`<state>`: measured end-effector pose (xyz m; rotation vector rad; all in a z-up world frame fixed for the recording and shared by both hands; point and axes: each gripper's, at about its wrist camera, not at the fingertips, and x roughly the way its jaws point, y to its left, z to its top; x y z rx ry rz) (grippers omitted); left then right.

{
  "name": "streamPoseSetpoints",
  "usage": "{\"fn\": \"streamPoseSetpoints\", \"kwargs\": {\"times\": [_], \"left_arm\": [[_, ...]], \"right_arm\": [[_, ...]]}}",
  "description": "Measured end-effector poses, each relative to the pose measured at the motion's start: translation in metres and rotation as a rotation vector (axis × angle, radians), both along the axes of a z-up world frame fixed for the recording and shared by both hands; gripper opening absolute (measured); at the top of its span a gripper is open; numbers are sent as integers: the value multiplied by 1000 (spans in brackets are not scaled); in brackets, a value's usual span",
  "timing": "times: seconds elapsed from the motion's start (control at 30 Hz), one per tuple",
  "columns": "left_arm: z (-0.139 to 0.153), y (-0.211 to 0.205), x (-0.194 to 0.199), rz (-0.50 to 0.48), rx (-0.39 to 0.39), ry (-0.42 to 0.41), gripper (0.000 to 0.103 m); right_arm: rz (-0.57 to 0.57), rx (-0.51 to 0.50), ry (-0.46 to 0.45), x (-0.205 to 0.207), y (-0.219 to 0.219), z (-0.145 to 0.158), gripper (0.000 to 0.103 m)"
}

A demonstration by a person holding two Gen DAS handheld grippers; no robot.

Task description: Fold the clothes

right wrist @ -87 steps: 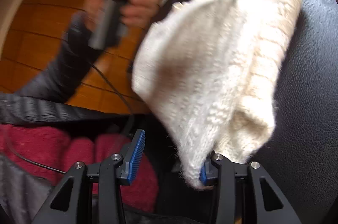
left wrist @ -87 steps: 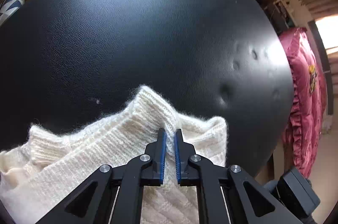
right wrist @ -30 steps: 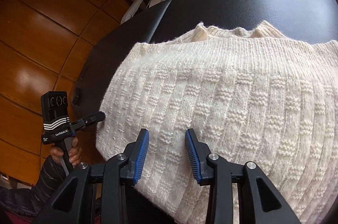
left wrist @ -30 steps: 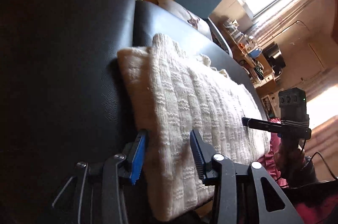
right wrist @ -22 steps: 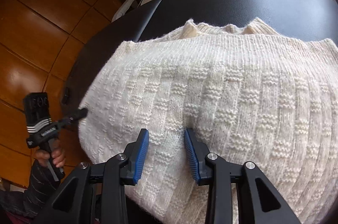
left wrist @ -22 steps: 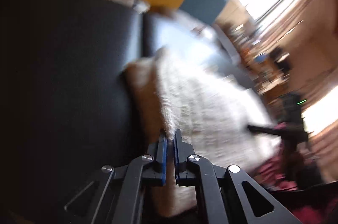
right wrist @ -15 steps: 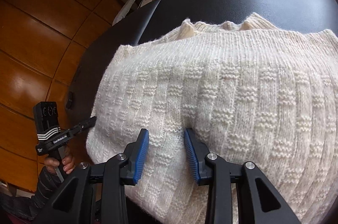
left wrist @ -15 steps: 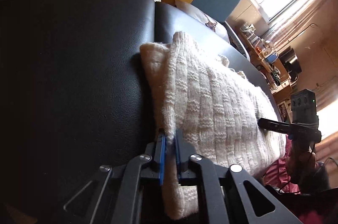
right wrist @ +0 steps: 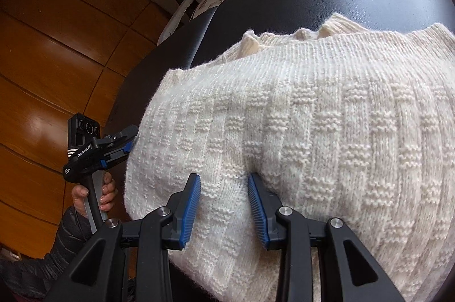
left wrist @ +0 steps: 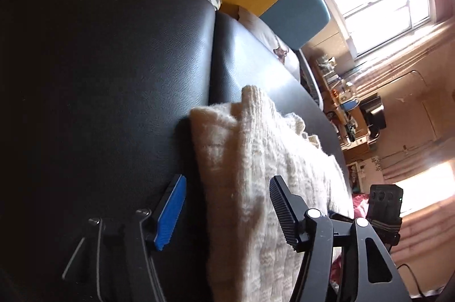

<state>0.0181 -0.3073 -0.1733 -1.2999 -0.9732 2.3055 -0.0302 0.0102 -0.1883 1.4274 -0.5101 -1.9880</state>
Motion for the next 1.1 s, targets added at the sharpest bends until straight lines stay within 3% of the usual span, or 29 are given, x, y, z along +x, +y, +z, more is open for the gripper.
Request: {"fn": "streamPoseSetpoints", "kwargs": {"times": [0.2, 0.37, 0.4, 0.43, 0.53, 0.7, 0.87, 1.0, 1.1], "left_arm": [[1, 15, -18, -53, 4, 32, 78], [0, 20, -19, -46, -17, 60, 76], [-1, 20, -19, -37, -39, 52, 62], [-3, 19, -19, -19, -30, 42, 34], [-12, 12, -19, 45, 41, 16, 19], [-2, 18, -13, 80, -6, 35, 16], [15, 20, -12, 80, -21, 71, 16], [20, 19, -14, 92, -32, 73, 16], [25, 15, -19, 124, -41, 61, 16]], "right_arm": [[-1, -8, -13, -1, 1, 0, 35], [1, -10, -12, -1, 0, 0, 35], [1, -12, -12, -1, 1, 0, 35], [0, -15, -13, -1, 1, -1, 35], [3, -14, -1, 1, 1, -1, 35], [27, 27, 68, 9, 8, 19, 35], [1, 153, 187, 26, 67, 57, 35], [-44, 257, 185, 27, 119, 64, 35], [-30, 296, 179, 22, 135, 62, 35]]}}
